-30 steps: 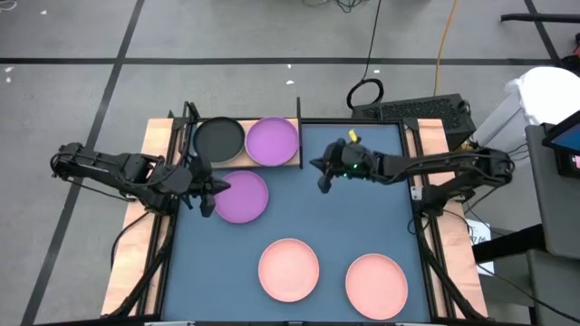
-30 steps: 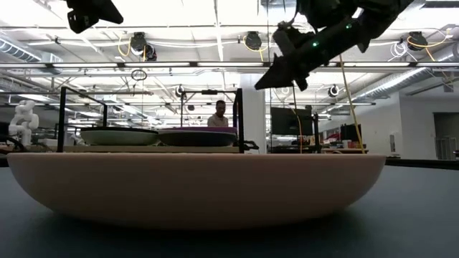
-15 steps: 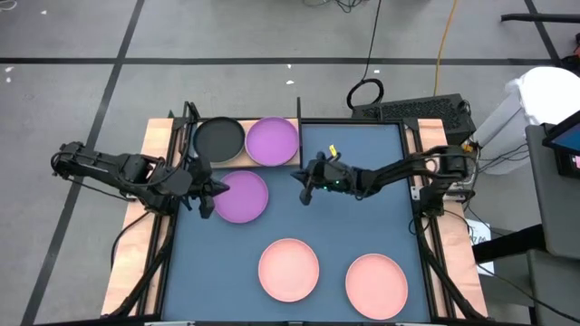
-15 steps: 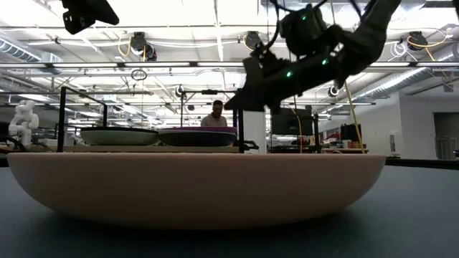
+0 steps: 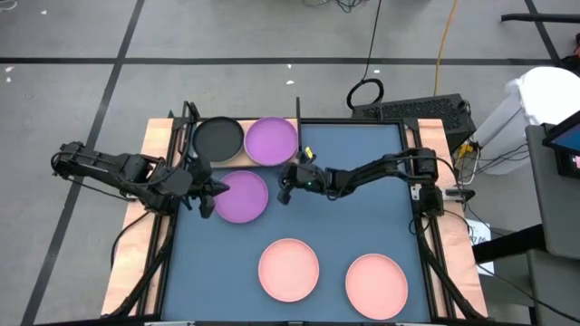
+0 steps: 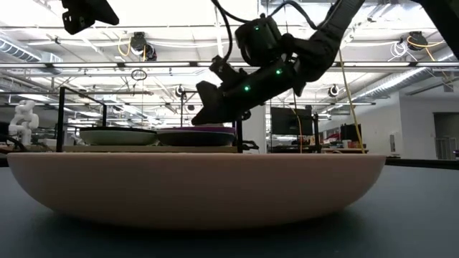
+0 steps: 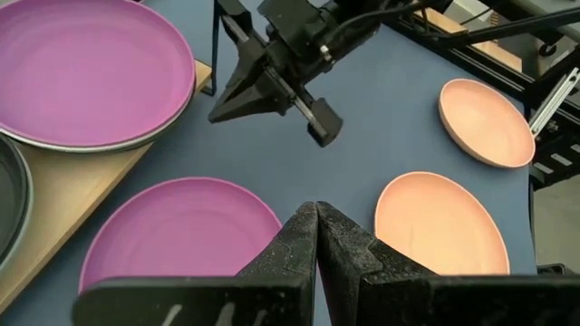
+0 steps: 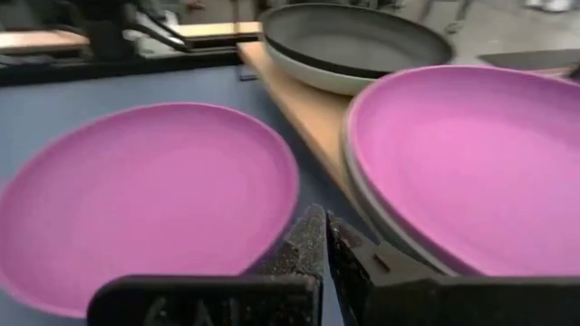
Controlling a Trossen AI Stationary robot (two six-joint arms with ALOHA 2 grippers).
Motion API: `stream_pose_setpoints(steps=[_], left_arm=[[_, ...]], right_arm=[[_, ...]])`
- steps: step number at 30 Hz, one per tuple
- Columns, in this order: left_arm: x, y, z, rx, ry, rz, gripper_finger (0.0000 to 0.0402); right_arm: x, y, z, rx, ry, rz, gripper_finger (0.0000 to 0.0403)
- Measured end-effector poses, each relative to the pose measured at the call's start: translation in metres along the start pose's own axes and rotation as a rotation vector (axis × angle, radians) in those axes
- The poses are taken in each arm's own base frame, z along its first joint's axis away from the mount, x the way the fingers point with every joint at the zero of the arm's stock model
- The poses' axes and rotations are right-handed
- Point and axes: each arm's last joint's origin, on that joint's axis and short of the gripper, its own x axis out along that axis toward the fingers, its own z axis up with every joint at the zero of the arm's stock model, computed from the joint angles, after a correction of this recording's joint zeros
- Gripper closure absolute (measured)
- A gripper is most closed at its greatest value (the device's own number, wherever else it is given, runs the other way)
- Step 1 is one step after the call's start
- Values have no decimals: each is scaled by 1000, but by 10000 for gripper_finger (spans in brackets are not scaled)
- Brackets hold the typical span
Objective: Place and stack plates onto a shelf
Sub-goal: Stack the right violet plate on top of the light blue plate on the shelf, then stack the violet plate on top of the black plate on the shelf
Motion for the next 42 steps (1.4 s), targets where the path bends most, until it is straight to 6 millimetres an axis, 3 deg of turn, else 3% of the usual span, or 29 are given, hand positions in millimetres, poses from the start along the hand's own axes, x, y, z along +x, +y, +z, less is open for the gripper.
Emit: stream_pose_setpoints(steps=[18, 26, 31, 35, 42], left_arm=[[1, 0, -1, 23, 6, 6, 389], [18, -5, -4, 128, 73, 64, 389], [31, -8, -6, 86, 88, 124, 389], [46, -4, -3, 62, 39, 279, 389], [88, 12, 2, -22, 60, 506, 389]], right_arm=[[0, -8, -5, -39, 44, -212, 403], [-3, -2, -4, -47, 47, -194, 403], [-21, 6, 18, -37, 7, -164, 403], [-40, 11, 39, -32, -16, -136, 403], [-90, 8, 74, -33, 29, -108, 403]])
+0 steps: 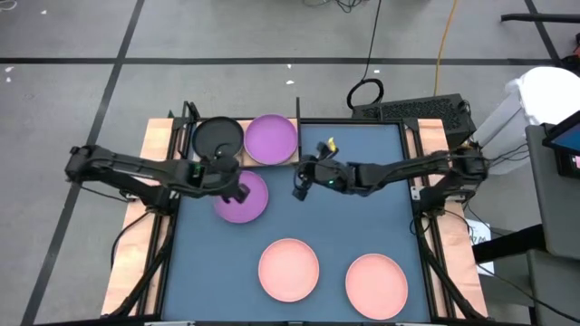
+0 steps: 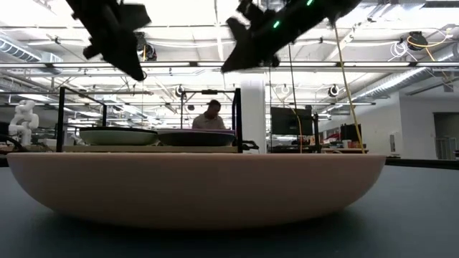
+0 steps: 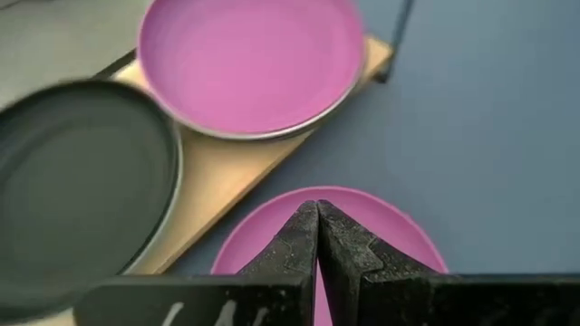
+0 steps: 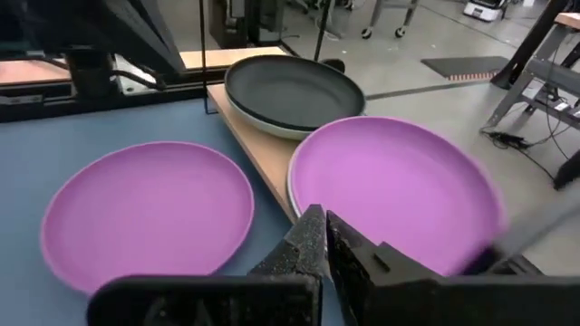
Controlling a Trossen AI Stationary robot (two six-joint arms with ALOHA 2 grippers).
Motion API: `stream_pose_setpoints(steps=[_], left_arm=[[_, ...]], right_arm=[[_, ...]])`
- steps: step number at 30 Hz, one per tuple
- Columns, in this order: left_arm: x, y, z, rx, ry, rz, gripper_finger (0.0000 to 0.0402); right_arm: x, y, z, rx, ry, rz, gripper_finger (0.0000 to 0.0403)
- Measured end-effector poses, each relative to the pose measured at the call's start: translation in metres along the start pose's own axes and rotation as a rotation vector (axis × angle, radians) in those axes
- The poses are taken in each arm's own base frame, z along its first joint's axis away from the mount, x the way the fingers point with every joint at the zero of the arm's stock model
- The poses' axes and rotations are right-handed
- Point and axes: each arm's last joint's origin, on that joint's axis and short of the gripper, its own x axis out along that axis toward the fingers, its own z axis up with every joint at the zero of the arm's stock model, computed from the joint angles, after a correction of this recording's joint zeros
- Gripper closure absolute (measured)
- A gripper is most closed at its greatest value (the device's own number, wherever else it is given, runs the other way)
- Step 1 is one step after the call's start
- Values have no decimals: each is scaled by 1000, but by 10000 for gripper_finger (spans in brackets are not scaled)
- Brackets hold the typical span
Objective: Place and stack plates onto a shelf
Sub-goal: Stack the violet plate on top of the black plate on the shelf
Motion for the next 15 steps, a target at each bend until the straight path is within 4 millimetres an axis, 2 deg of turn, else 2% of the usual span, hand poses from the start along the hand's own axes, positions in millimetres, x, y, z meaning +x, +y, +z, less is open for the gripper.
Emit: stream_pose_setpoints(steps=[4, 7, 10, 15], left_arm=[[20, -6, 0, -94, 30, 54, 389], [30, -10, 3, -195, 19, 59, 389], [43, -8, 4, -307, 33, 109, 390], [66, -1, 4, -412, 80, 211, 390]], right_arm=[[-32, -14, 17, -14, 23, 3, 403], [-53, -25, 20, 2, 19, 3, 403], [-70, -35, 15, 62, 5, 3, 403], [-90, -48, -7, 199, 2, 2, 403]])
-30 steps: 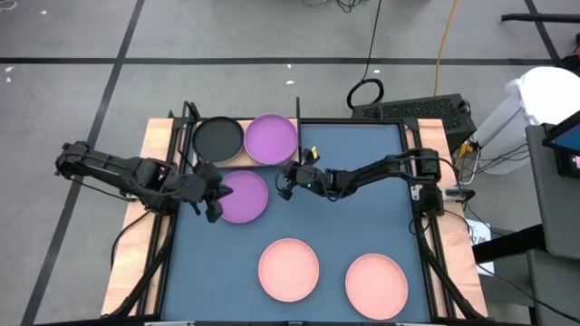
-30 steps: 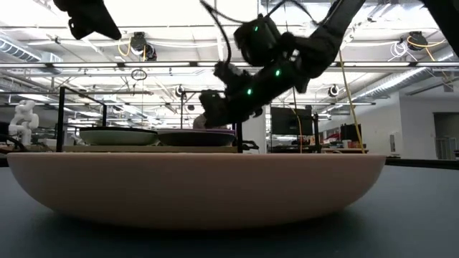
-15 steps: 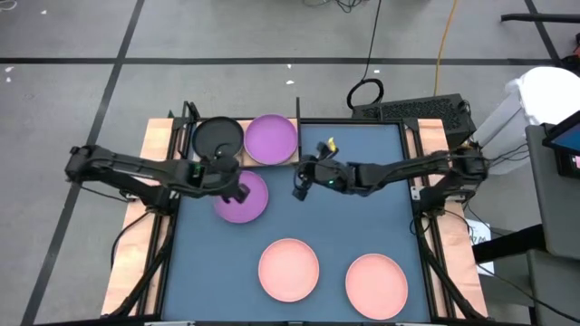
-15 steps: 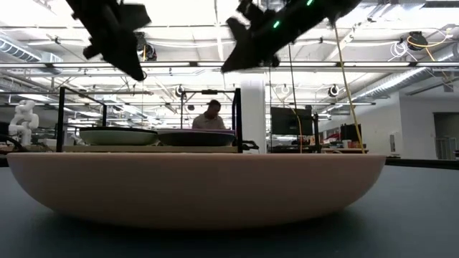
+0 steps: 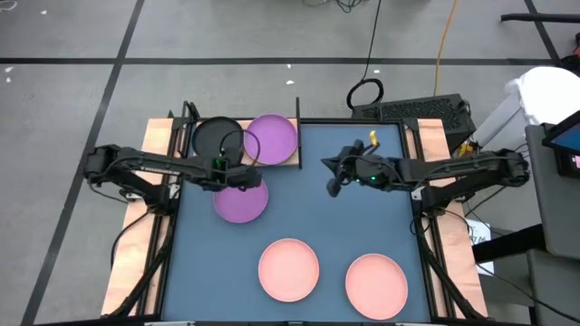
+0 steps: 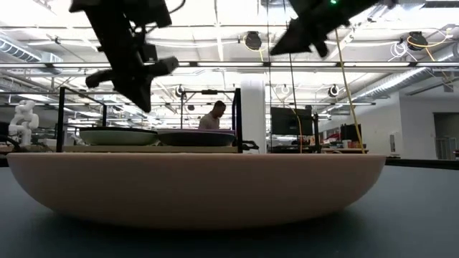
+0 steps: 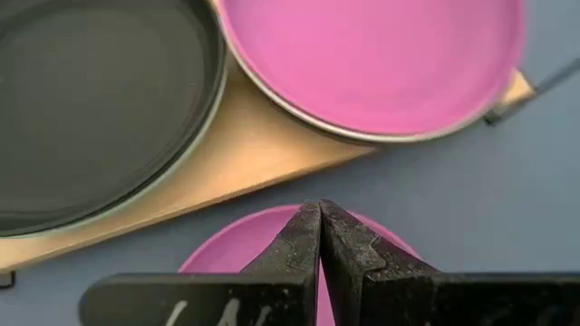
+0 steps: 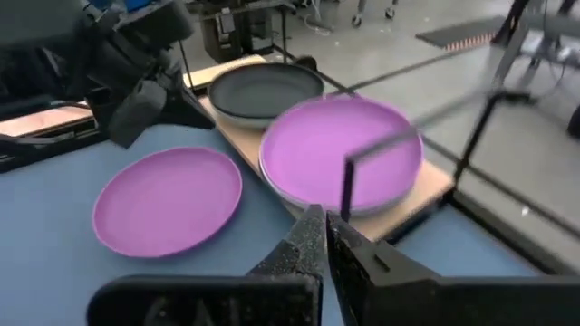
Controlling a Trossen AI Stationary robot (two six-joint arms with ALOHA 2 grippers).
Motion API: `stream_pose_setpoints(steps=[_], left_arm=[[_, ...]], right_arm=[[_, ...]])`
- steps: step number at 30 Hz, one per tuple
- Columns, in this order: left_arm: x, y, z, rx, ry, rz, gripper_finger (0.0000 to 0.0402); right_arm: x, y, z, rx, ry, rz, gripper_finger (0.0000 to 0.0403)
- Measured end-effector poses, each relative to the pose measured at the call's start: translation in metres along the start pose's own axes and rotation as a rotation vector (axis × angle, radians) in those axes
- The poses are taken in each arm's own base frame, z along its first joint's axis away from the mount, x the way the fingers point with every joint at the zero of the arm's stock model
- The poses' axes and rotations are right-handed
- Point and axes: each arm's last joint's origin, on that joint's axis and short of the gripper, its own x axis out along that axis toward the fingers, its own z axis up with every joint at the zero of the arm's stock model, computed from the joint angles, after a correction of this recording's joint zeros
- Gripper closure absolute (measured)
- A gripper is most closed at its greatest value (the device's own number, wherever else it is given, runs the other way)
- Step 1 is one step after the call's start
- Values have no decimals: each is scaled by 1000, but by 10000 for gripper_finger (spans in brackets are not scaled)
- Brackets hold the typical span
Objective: Place and stack plates onto a shelf
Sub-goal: Stack the violet plate on top of the black plate on the shelf
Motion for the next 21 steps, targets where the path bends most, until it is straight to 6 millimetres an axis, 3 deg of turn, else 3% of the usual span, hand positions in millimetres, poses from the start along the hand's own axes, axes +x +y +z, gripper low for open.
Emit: stream_pose_setpoints(steps=[9, 21], left_arm=[[25, -1, 4, -114, 11, 74, 390], [31, 3, 13, -140, -35, 108, 390]], right_arm=[[-17, -13, -12, 91, -12, 7, 403], [-17, -12, -12, 92, -8, 33, 403]])
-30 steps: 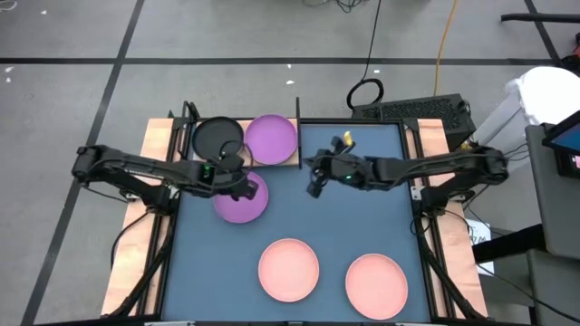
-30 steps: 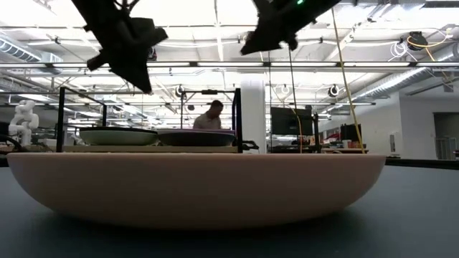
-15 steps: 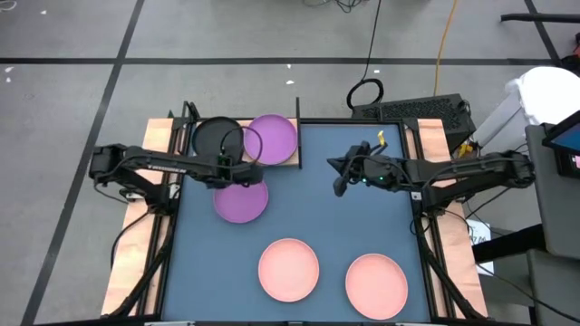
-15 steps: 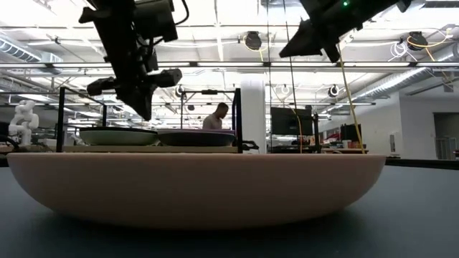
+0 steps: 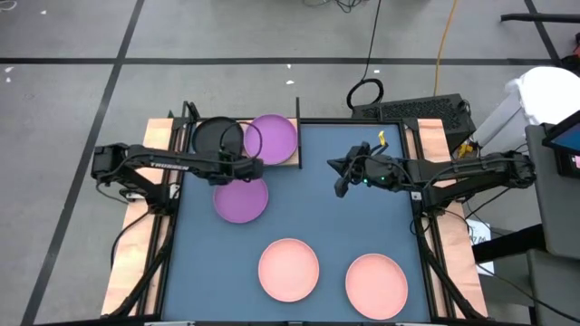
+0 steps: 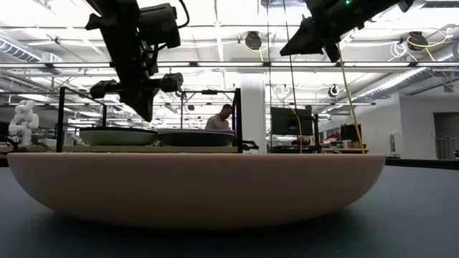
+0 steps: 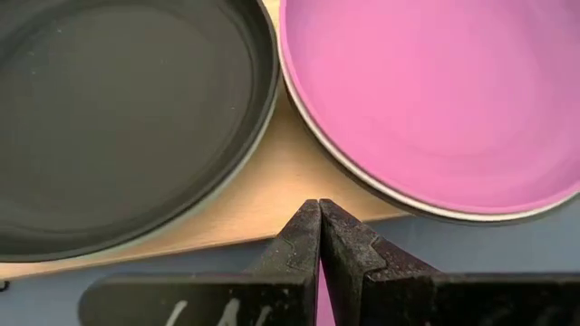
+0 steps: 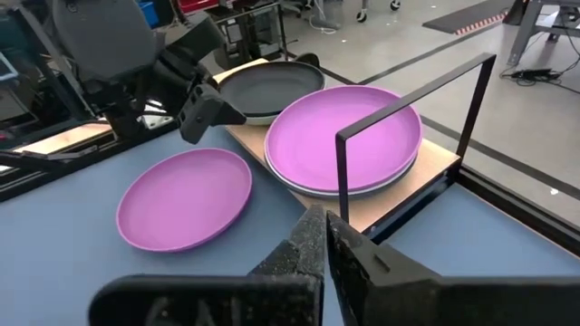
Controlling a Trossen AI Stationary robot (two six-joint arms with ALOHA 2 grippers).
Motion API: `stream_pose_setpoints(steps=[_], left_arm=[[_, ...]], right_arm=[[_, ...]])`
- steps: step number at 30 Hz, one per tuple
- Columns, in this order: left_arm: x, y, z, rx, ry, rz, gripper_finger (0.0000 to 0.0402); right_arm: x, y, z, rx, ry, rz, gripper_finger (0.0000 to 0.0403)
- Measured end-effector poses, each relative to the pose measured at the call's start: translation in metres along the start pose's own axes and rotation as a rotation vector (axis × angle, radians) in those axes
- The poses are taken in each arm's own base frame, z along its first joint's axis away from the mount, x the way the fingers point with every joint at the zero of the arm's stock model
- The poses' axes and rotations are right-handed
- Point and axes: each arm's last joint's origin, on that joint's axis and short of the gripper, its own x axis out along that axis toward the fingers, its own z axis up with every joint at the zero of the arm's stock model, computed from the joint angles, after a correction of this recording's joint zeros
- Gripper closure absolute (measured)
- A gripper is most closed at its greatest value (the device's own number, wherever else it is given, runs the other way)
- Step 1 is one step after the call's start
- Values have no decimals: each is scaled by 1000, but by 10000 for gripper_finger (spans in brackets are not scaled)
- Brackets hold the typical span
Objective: Place and stack plates onto a shelf
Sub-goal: Stack the violet plate on top of the black plate on the shelf
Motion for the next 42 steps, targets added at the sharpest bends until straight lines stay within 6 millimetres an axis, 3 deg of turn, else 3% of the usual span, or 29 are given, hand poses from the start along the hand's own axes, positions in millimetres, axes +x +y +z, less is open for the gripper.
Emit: stream_pose_setpoints(steps=[10, 15, 24, 28, 36, 42], left_arm=[[14, -10, -11, 19, 30, 3, 390], [11, -14, -13, 48, 31, -38, 390], [-36, -2, -14, 56, 63, -156, 390], [-58, 2, -18, 139, 65, -249, 390], [-98, -6, -51, 400, 160, -536, 390], [-112, 5, -75, 446, 228, -508, 390]], right_arm=[[-1, 1, 0, -8, 1, 7, 403], [-3, 6, -2, -15, 7, 26, 403], [-4, 7, -4, -23, 20, 32, 403], [-4, 8, -5, -3, 34, 64, 403], [-12, 21, 5, 148, 97, 203, 403], [-24, 29, 7, 143, 219, 185, 403]])
